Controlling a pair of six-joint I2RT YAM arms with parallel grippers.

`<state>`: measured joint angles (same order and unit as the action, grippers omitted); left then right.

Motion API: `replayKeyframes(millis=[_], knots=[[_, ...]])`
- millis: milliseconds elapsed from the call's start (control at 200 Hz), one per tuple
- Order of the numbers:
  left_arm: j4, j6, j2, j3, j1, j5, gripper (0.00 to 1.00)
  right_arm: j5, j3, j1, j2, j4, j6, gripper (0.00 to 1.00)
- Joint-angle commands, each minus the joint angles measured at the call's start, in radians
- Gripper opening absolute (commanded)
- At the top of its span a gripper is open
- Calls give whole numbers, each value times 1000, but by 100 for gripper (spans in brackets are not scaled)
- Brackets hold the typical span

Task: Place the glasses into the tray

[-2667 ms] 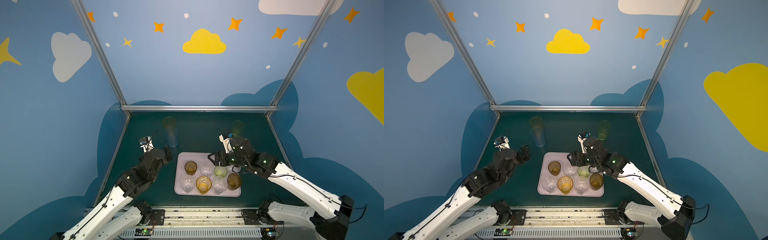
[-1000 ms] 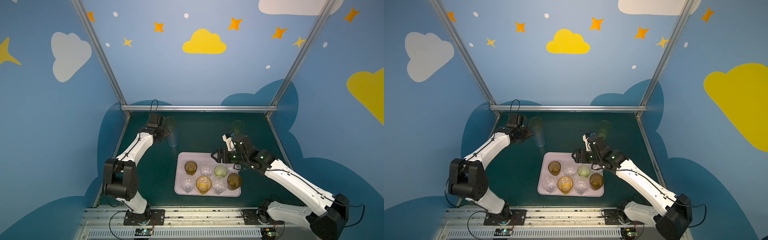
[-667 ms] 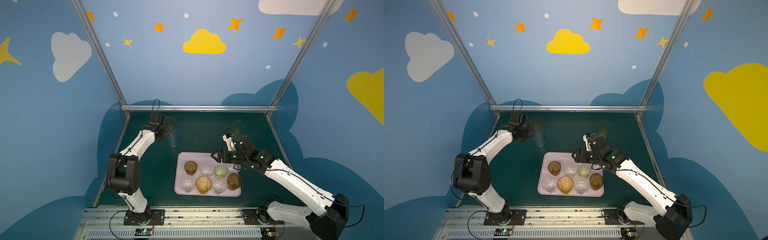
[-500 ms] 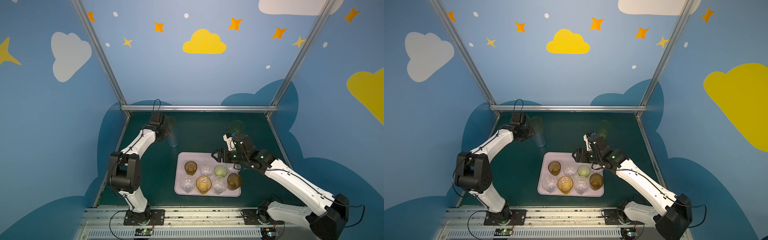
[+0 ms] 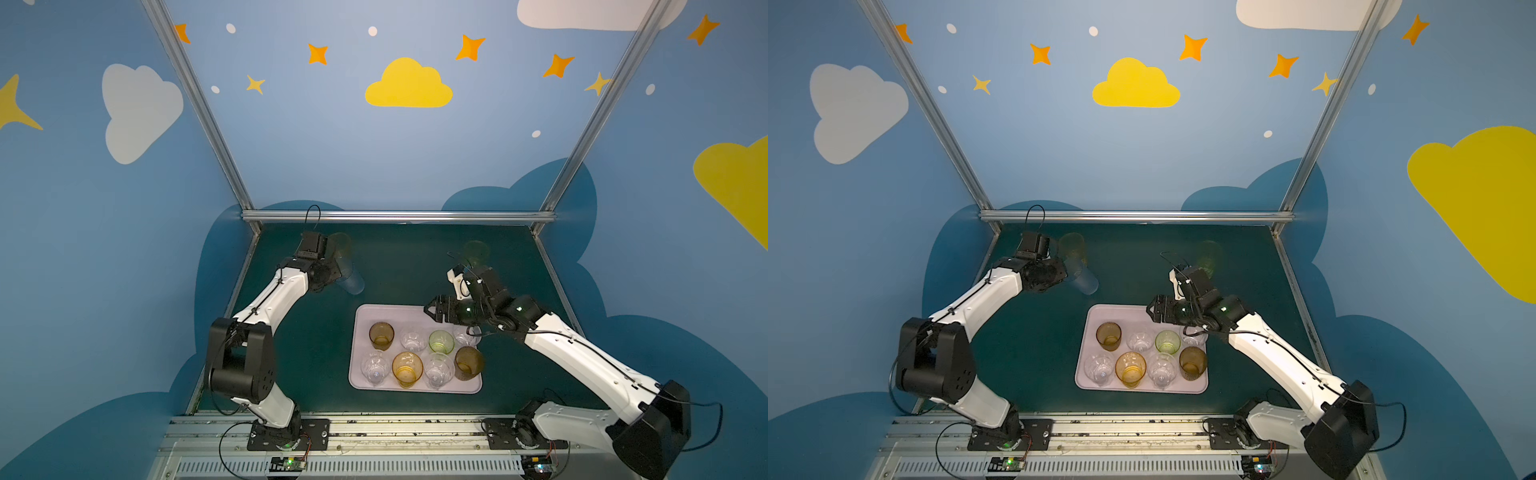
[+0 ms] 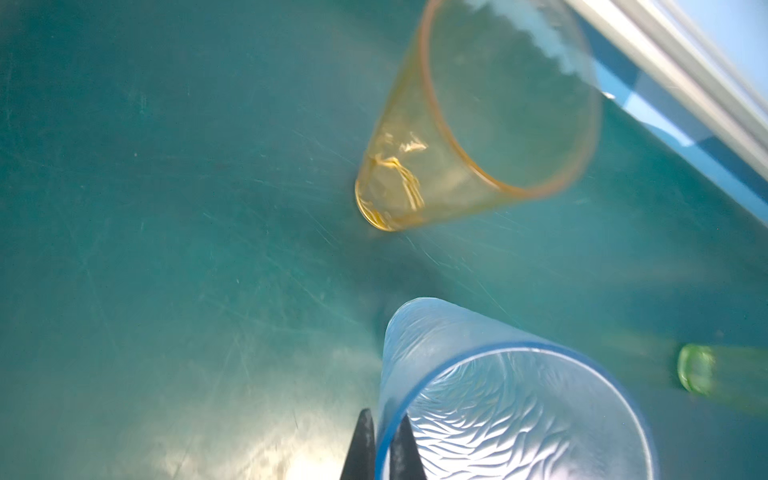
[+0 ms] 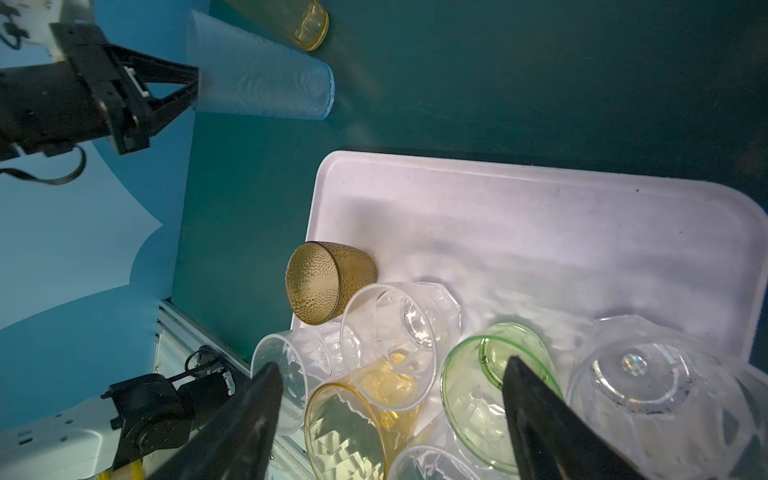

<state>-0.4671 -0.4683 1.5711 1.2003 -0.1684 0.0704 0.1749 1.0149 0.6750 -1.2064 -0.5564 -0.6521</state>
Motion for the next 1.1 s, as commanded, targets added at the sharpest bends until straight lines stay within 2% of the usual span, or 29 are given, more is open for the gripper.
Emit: replayKeyframes(millis=[0,325,581,866,1096], knots=[[24,-10,-89,-32,-28,13,4,10,4,-14,-7,-23,-8,83],[-18,-27,-278,-116,-137,-18,4,-22,40,-45,-3,-72,6,83],[-33,-37,-365,-179,-238,-66,4,-151,-16,-61,32,-97,47,83],[-54,-43,-322,-163,-299,-99,4,-34,-104,-76,101,-41,14,83],[-146,-21,-183,-76,-319,-195,4,-41,-134,-88,179,-50,18,83]])
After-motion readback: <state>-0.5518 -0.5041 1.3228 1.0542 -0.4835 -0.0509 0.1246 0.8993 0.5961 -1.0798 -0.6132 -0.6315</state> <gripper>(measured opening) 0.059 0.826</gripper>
